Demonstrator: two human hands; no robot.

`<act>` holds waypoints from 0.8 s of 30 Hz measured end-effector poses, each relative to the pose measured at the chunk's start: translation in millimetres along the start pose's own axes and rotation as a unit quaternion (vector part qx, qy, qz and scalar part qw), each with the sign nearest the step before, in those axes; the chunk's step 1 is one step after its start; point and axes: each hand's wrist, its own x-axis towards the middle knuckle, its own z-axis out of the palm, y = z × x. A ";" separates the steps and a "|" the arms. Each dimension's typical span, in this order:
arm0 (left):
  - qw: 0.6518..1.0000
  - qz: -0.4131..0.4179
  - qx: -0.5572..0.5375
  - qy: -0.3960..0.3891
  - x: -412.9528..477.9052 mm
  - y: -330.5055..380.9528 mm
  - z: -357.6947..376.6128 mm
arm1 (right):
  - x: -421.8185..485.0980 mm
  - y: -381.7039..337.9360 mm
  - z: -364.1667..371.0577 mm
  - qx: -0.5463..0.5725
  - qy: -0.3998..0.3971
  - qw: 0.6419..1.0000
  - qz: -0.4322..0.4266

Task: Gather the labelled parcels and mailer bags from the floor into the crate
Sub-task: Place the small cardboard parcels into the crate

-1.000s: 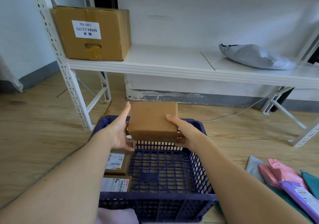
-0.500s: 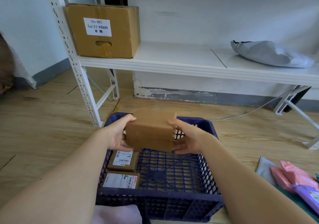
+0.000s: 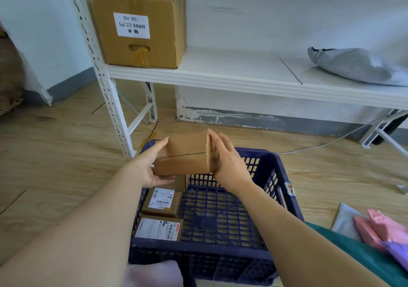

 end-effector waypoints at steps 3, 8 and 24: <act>1.000 0.002 0.001 0.010 4.2 0.3 -3.7 | 5.4 -1.9 3.0 0.117 -0.051 0.991 0.037; 0.998 -0.019 -0.022 0.054 7.7 1.6 -8.9 | 10.9 -2.5 -6.6 0.357 -0.177 0.911 0.108; 0.997 -0.004 0.071 0.030 5.8 -2.5 -13.7 | 19.3 -5.5 8.7 0.561 -0.031 0.770 0.303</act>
